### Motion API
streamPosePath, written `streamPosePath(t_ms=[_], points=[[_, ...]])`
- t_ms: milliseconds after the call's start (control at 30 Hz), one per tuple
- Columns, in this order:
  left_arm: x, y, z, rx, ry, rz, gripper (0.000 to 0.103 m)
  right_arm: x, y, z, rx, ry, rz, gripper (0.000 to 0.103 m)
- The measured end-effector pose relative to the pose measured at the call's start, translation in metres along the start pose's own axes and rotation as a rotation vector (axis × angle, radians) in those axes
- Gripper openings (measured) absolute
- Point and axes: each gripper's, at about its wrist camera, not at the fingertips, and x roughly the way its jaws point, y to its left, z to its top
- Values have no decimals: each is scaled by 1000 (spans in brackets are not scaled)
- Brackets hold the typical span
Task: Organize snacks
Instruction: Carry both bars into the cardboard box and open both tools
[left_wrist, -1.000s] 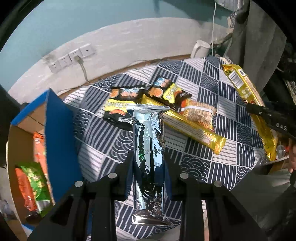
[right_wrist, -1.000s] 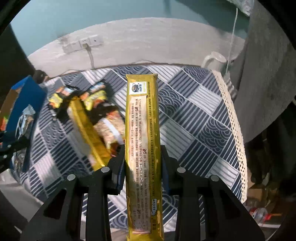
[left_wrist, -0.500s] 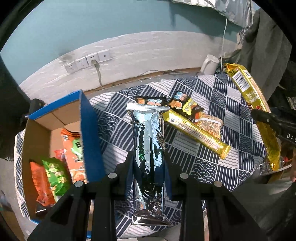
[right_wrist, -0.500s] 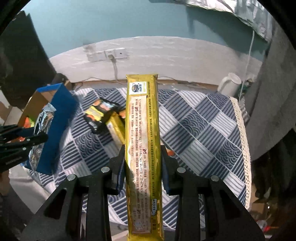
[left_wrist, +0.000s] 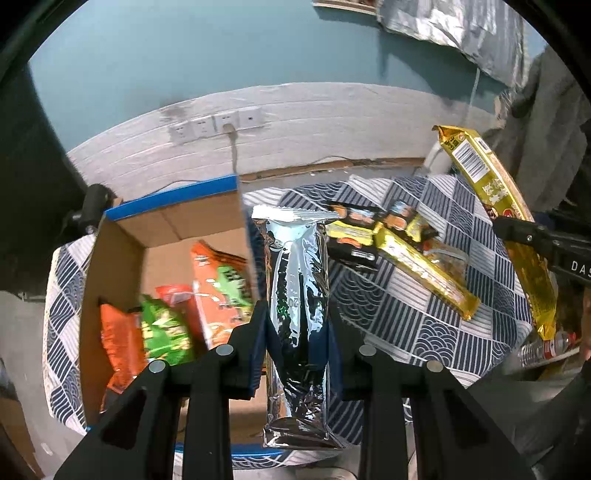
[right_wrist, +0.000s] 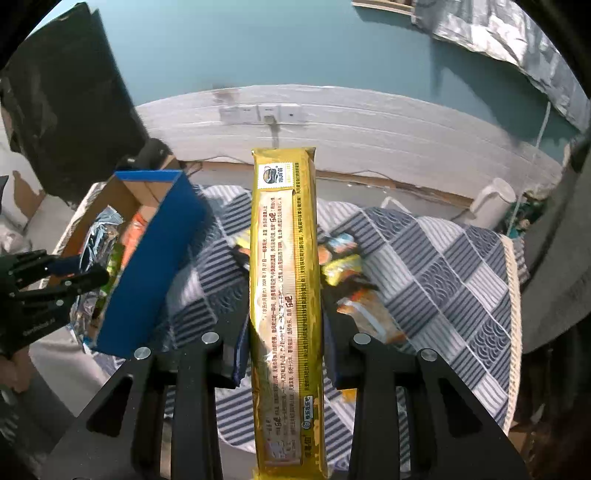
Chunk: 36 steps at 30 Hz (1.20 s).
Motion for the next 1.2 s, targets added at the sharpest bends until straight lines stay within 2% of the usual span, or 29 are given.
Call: streamPosePath(t_ms=[400,667,967,1200], points=[[-10,63,-8,-78,-26,45,29,28,72,39,-84,25,62,31],[-11,105,-18,-133,-27,81,29,47,134,61,-158,42,105,31],[-2,148,-30,-209,-4,86,29,79,186,72,-210,100,149,31],[10,166,-34,-233,18,78,29,101,210,73,-219,147,163,31]])
